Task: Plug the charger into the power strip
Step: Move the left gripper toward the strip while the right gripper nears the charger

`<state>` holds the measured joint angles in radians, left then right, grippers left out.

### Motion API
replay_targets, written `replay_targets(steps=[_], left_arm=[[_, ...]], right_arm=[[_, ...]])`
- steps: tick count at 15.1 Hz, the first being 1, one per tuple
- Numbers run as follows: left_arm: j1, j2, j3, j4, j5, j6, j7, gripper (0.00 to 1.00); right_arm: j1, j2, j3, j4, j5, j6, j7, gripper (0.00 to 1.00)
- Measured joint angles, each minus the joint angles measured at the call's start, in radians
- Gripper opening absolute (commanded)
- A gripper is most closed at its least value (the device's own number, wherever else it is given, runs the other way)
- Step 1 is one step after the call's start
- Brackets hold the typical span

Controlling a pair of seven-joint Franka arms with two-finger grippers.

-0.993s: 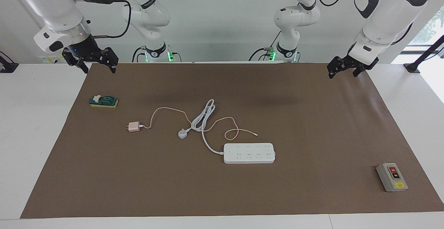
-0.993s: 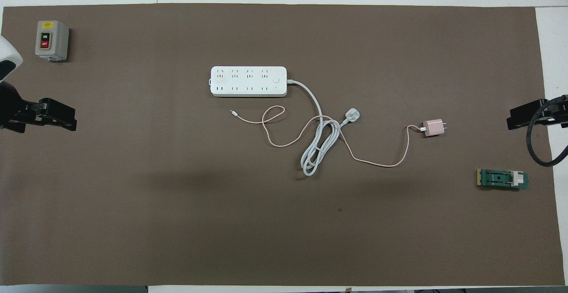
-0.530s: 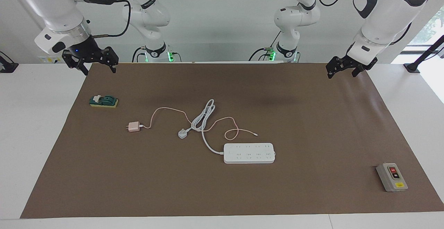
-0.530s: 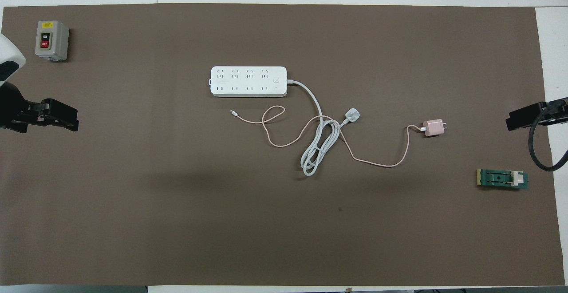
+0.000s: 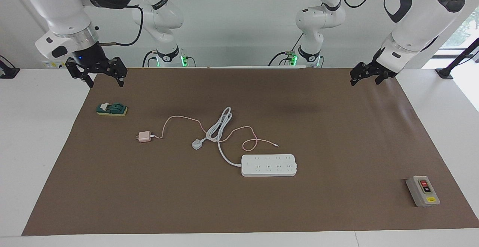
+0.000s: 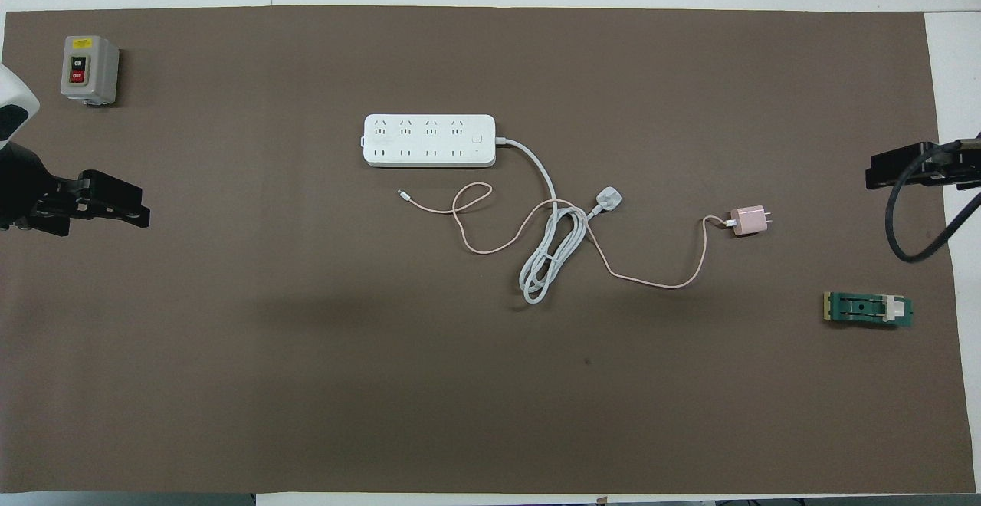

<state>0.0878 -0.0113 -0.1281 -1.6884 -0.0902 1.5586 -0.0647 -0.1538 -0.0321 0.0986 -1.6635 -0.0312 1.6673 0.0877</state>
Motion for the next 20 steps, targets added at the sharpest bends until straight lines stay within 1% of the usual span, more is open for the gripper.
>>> replay_targets(steps=[5, 8, 11, 14, 16, 18, 20], left_arm=[[0.0, -0.052, 0.002, -0.135, -0.073, 0.127, -0.042, 1.0], [0.0, -0.076, 0.001, -0.189, -0.125, 0.155, -0.043, 1.0], [0.0, -0.083, 0.003, -0.209, -0.225, 0.172, -0.044, 1.0], [0.0, -0.085, 0.003, -0.209, -0.245, 0.175, -0.055, 1.0], [0.0, -0.087, 0.003, -0.209, -0.246, 0.178, -0.065, 1.0], [-0.001, -0.091, 0.0, -0.209, -0.248, 0.181, -0.068, 1.0], [-0.001, -0.094, -0.001, -0.209, -0.248, 0.181, -0.07, 1.0]], right_arm=[[0.001, 0.016, 0.001, -0.02, 0.001, 0.022, 0.485, 0.99], [0.001, 0.064, 0.001, -0.025, 0.011, 0.027, 0.779, 0.99], [-0.01, 0.129, -0.004, -0.026, 0.08, 0.065, 0.982, 0.99], [-0.068, 0.19, -0.011, -0.028, 0.214, 0.092, 1.051, 0.99], [-0.099, 0.234, -0.015, -0.029, 0.278, 0.133, 1.069, 0.99], [-0.115, 0.276, -0.016, -0.036, 0.322, 0.181, 1.073, 0.99], [-0.115, 0.318, -0.016, -0.045, 0.331, 0.204, 1.066, 0.99]])
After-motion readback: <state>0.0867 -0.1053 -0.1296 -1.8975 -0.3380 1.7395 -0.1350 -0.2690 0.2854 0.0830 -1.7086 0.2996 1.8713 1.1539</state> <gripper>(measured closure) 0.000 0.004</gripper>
